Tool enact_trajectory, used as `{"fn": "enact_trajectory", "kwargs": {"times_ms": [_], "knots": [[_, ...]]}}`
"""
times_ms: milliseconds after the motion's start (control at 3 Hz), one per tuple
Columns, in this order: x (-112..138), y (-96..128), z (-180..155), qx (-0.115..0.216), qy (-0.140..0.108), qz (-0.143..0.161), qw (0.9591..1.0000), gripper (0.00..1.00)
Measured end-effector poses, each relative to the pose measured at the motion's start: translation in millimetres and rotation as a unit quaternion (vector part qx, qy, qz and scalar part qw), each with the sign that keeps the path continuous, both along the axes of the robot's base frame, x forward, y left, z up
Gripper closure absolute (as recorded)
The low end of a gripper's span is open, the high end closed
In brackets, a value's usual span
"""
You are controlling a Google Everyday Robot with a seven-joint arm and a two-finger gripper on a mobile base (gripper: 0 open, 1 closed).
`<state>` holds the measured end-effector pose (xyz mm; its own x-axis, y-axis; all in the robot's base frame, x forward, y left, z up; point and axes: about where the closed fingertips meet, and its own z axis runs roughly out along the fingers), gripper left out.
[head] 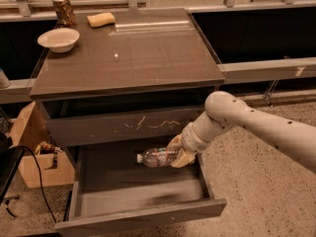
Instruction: Place water bottle into middle drawer
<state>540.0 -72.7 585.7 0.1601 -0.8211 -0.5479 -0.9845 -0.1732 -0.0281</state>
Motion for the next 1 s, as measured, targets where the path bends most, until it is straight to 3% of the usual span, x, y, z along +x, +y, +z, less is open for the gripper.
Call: {"fn": "enact_trajectory", "kwargs": {"times_ms": [333, 1000], "knots": [[0.0, 0.0, 0.0, 0.0, 0.0, 0.0, 1.0, 1.0], [-1.9, 12.9, -50.7, 0.018, -0.018, 0.0, 0.9997, 1.0]]}}
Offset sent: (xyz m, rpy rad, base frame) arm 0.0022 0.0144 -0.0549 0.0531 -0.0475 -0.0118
